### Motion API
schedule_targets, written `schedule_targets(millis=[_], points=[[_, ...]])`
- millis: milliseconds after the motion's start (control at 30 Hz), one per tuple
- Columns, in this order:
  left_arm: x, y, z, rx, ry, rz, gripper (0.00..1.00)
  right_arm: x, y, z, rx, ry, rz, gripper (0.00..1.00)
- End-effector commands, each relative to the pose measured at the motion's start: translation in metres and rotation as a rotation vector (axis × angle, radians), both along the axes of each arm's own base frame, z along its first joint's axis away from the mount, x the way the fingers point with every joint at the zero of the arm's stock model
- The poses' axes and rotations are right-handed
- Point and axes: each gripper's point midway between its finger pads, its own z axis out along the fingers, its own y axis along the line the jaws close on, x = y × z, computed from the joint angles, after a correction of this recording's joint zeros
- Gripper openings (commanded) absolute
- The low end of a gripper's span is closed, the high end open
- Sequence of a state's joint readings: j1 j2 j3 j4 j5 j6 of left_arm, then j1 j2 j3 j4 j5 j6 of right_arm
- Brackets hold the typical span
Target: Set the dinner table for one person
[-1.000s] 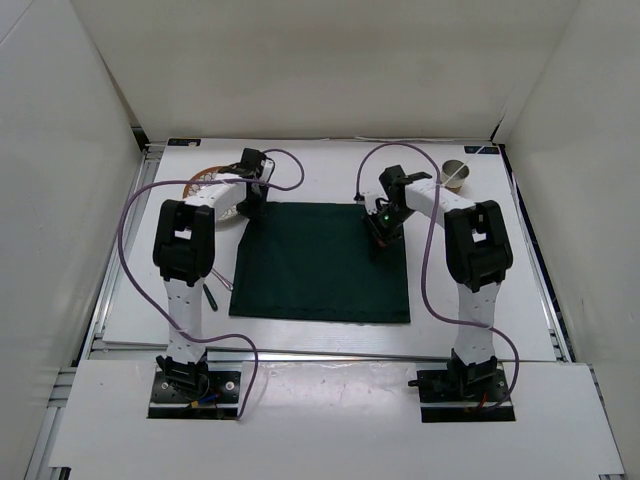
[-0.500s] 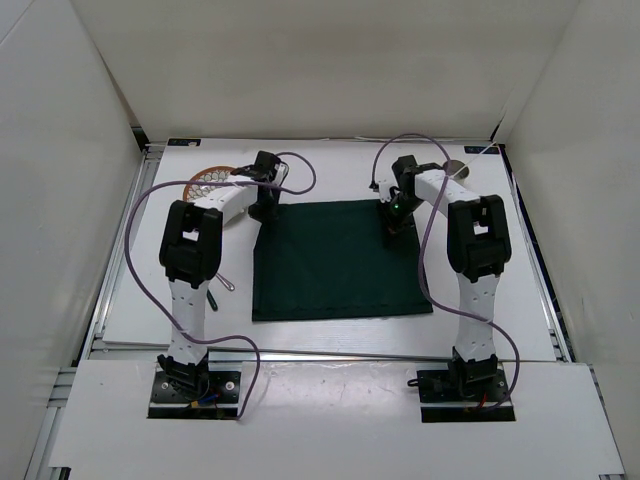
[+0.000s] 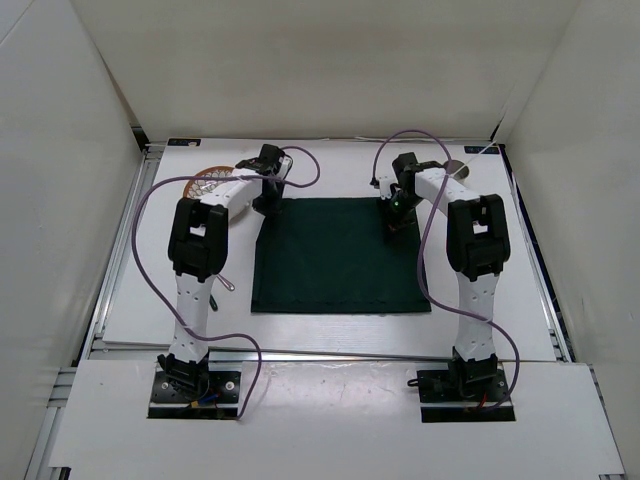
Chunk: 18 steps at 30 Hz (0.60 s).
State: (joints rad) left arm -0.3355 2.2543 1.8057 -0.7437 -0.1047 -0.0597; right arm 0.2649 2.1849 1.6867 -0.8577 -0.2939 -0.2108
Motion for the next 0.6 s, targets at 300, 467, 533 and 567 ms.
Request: schedule_targets(millis=[300, 467, 533, 567], points=[[-0.027, -0.014, -0.006, -0.018, 0.056, -0.038, 0.1, -0.009, -0.002, -0.003, -0.021, 0.004, 0.01, 0.0], [-0.025, -0.007, -0.002, 0.019, 0.035, -0.032, 0.42, -0.003, 0.001, 0.003, -0.007, -0.014, 0.012, 0.0], [-0.021, -0.006, 0.003, 0.024, 0.019, -0.027, 0.63, -0.004, 0.005, 0.003, -0.007, -0.014, 0.021, 0.0], [-0.018, -0.007, 0.006, 0.025, 0.01, -0.038, 0.9, -0.004, 0.005, 0.003, -0.007, -0.014, 0.021, 0.0]])
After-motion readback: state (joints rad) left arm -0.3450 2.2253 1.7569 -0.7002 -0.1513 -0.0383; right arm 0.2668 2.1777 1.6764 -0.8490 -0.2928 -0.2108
